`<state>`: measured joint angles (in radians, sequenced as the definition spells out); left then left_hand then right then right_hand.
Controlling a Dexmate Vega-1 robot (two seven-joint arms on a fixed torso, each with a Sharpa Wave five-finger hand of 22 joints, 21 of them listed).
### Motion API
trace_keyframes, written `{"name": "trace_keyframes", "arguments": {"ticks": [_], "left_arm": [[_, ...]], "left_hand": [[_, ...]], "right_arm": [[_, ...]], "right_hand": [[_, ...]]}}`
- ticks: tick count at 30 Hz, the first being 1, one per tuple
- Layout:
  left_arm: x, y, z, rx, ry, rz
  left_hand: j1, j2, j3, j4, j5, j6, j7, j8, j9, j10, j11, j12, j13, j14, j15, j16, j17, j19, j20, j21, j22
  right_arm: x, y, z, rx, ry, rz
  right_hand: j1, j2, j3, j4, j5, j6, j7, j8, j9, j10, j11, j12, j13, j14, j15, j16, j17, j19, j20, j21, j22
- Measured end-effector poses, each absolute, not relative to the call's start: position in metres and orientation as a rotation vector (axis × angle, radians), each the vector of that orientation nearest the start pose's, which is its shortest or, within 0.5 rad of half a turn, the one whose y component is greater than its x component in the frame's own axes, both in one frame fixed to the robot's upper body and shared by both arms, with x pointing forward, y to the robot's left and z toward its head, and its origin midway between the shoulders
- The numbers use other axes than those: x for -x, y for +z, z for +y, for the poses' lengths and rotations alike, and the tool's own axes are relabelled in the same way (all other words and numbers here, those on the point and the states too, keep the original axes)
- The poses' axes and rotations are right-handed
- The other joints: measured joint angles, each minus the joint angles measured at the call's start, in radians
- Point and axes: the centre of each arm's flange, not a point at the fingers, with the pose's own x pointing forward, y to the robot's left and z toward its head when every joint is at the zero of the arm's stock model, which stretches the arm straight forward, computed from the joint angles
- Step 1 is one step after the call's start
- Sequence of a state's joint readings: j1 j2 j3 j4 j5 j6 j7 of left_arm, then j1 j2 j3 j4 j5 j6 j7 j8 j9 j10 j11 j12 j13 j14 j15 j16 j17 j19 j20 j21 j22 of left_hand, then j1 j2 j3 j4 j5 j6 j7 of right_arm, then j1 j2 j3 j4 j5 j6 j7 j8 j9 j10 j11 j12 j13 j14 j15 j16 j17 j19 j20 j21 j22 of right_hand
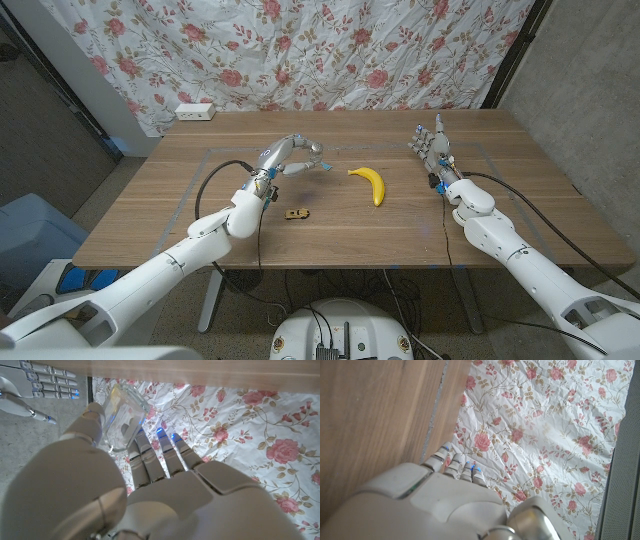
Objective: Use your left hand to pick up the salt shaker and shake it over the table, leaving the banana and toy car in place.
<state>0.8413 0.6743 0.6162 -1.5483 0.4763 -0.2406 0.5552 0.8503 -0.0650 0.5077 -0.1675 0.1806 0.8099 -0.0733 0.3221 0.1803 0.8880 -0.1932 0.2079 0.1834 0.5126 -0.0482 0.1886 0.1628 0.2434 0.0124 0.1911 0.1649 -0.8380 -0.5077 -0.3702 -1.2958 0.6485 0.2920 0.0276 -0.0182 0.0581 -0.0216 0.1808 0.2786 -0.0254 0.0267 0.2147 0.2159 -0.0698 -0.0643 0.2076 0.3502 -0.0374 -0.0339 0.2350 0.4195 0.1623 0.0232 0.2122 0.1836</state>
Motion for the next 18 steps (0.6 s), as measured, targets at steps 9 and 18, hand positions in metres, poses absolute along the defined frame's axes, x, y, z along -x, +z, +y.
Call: {"name": "trace_keyframes", "arguments": {"ticks": [9, 18], "left_arm": [[-0.582, -0.012, 0.201, -1.092, 0.1, -1.108], [-0.58, -0.004, 0.202, -1.169, 0.113, -1.158]], "left_hand": [[0.0, 0.0, -0.004, 0.004, 0.0, 0.004, -0.004, -0.004, 0.0, 0.0, 0.0, 0.0, 0.001, 0.0, 0.0, 0.0, 0.0, 0.0, 0.0, 0.0, 0.0], [0.0, 0.0, -0.008, 0.0, 0.0, 0.007, -0.007, -0.002, 0.0, 0.007, -0.007, 0.0, 0.001, 0.0, 0.0, 0.0, 0.0, 0.0, 0.0, 0.0, 0.0]], "right_arm": [[-0.653, -0.027, -0.291, -0.043, 0.203, -0.594], [-0.653, -0.027, -0.291, -0.043, 0.203, -0.594]], "right_hand": [[0.0, 0.0, 0.0, 0.0, 0.0, 0.0, 0.0, 0.0, 0.0, 0.0, 0.0, 0.0, 0.0, 0.0, 0.0, 0.0, 0.0, 0.0, 0.0, 0.0, 0.0], [0.0, 0.0, 0.0, 0.0, 0.0, 0.0, 0.0, 0.0, 0.0, 0.0, 0.0, 0.0, 0.0, 0.0, 0.0, 0.0, 0.0, 0.0, 0.0, 0.0, 0.0]]}}
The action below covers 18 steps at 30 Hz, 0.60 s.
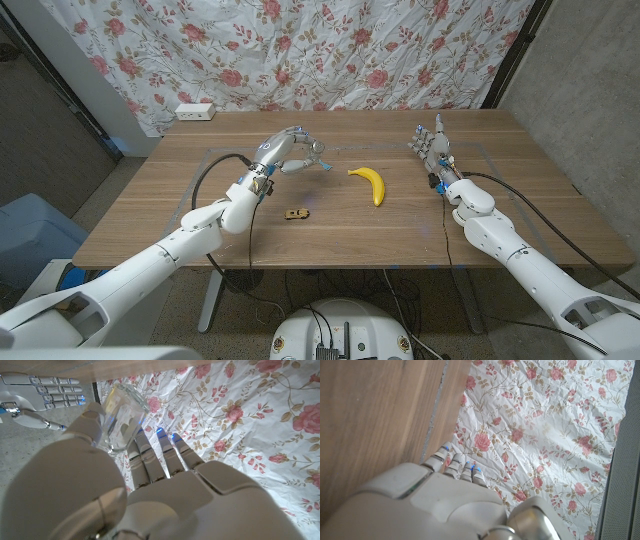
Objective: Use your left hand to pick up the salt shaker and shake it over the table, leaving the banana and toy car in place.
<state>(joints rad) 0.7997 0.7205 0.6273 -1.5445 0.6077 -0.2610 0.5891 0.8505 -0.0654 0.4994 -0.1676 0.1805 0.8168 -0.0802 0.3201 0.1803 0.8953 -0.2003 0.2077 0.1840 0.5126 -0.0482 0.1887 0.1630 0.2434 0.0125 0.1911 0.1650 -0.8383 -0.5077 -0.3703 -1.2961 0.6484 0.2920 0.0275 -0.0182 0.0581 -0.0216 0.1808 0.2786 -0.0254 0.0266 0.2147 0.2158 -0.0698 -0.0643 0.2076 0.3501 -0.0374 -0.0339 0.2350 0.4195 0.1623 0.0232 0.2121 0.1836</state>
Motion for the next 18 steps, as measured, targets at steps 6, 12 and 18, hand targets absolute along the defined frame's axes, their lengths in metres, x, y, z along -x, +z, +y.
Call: {"name": "trace_keyframes", "arguments": {"ticks": [6, 12, 18], "left_arm": [[-0.5787, 0.0, 0.1984, -1.212, 0.121, -1.197], [-0.5769, 0.0029, 0.1947, -1.247, 0.128, -1.232], [-0.5754, 0.0067, 0.1938, -1.286, 0.144, -1.261]], "left_hand": [[0.0, 0.0, -0.002, 0.002, 0.0, 0.0, 0.0, 0.0, 0.0, 0.0, 0.0, -0.004, 0.0, -0.011, 0.0, -0.004, 0.0, -0.004, -0.004, 0.0, 0.0], [0.003, 0.003, -0.004, 0.004, 0.0, 0.002, -0.002, 0.0, 0.0, 0.002, -0.002, -0.006, -0.001, -0.012, 0.002, -0.004, 0.0, -0.006, -0.006, 0.0, 0.0], [0.004, 0.007, -0.005, 0.003, -0.001, 0.002, -0.002, -0.001, 0.0, 0.002, -0.001, -0.007, -0.001, -0.017, -0.003, -0.008, 0.0, -0.006, -0.006, 0.0, 0.0]], "right_arm": [[-0.6533, -0.0274, -0.2905, -0.043, 0.203, -0.594], [-0.6533, -0.0274, -0.2905, -0.043, 0.203, -0.594], [-0.6533, -0.0275, -0.2905, -0.043, 0.203, -0.594]], "right_hand": [[0.0, 0.0, 0.0, 0.0, 0.0, 0.0, 0.0, 0.0, 0.0, 0.0, 0.0, 0.0, 0.0, 0.0, 0.0, 0.0, 0.0, 0.0, 0.0, 0.0, 0.0], [0.0, 0.0, 0.0, 0.0, 0.0, 0.0, 0.0, 0.0, 0.0, 0.0, 0.0, 0.0, 0.0, 0.0, 0.0, 0.0, 0.0, 0.0, 0.0, 0.0, 0.0], [0.0, 0.0, 0.0, 0.0, 0.0, 0.0, 0.0, 0.0, 0.0, 0.0, 0.0, 0.0, 0.0, 0.0, 0.0, 0.0, 0.0, 0.0, 0.0, 0.0, 0.0]]}}
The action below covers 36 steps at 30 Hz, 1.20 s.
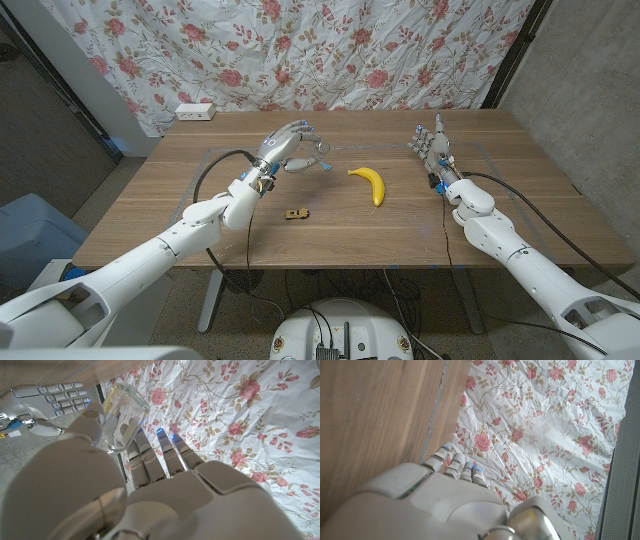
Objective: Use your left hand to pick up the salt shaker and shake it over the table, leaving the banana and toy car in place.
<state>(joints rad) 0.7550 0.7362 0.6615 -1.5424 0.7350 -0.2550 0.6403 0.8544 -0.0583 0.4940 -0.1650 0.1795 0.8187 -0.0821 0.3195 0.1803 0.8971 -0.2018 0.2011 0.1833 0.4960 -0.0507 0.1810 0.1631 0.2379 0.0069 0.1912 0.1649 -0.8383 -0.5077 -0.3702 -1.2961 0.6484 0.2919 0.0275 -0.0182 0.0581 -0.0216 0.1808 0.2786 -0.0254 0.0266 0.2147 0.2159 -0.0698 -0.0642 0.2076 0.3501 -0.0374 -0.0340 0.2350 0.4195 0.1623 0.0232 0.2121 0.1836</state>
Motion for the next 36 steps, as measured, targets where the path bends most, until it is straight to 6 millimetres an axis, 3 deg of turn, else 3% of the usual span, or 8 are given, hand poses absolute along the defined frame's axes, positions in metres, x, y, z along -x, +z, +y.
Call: {"name": "trace_keyframes", "arguments": {"ticks": [36], "left_arm": [[-0.567, 0.019, 0.193, -1.581, 0.267, -1.441]], "left_hand": [[-0.001, 0.004, -0.003, -0.003, 0.006, 0.007, -0.007, -0.023, 0.0, 0.005, -0.002, -0.009, 0.005, 0.001, 0.001, 0.0, 0.002, 0.0, 0.0, 0.0, 0.0]], "right_arm": [[-0.653, -0.027, -0.291, -0.043, 0.203, -0.594]], "right_hand": [[0.0, 0.0, 0.0, 0.0, 0.0, 0.0, 0.0, 0.0, 0.0, 0.0, 0.0, 0.0, 0.0, 0.0, 0.0, 0.0, 0.0, 0.0, 0.0, 0.0, 0.0]]}}
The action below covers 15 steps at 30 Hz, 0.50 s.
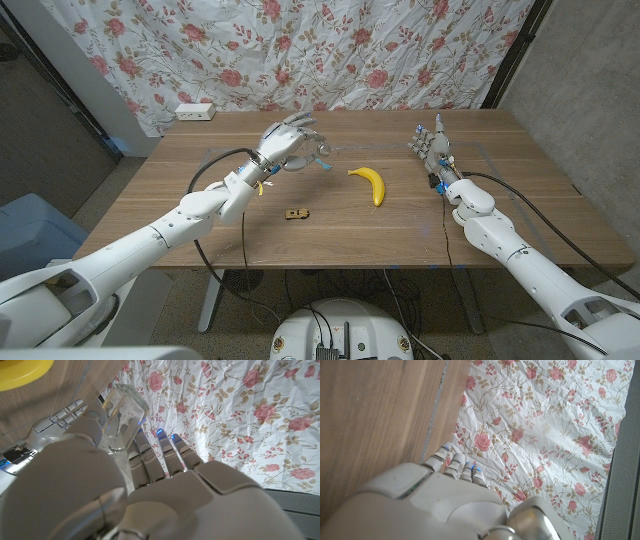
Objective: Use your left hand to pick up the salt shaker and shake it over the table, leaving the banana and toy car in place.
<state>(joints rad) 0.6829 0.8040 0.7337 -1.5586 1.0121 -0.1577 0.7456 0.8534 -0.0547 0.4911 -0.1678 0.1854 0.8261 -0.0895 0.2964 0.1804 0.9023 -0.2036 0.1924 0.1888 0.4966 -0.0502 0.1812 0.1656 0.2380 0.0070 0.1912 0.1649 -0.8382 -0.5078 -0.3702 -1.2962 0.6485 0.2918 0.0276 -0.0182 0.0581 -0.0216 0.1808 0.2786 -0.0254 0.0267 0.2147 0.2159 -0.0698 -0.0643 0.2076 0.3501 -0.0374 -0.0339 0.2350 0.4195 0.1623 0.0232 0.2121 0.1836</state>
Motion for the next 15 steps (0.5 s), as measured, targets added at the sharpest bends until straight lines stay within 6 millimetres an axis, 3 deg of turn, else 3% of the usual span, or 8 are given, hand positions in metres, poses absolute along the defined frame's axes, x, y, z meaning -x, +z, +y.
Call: {"name": "trace_keyframes", "arguments": {"ticks": [15], "left_arm": [[-0.5633, 0.0262, 0.1915, -1.689, 0.357, -1.541]], "left_hand": [[0.0, 0.0, -0.004, -0.004, 0.0, 0.0, 0.0, 0.0, 0.0, -0.004, -0.004, 0.0, 0.0, 0.0, 0.0, 0.0, 0.0, 0.005, -0.005, 0.0, 0.0]], "right_arm": [[-0.6533, -0.0273, -0.2905, -0.042, 0.203, -0.594]], "right_hand": [[0.0, 0.0, 0.0, 0.0, 0.0, 0.0, 0.0, 0.0, 0.0, 0.0, 0.0, 0.0, 0.0, 0.0, 0.0, 0.0, 0.0, 0.0, 0.0, 0.0, 0.0]]}}
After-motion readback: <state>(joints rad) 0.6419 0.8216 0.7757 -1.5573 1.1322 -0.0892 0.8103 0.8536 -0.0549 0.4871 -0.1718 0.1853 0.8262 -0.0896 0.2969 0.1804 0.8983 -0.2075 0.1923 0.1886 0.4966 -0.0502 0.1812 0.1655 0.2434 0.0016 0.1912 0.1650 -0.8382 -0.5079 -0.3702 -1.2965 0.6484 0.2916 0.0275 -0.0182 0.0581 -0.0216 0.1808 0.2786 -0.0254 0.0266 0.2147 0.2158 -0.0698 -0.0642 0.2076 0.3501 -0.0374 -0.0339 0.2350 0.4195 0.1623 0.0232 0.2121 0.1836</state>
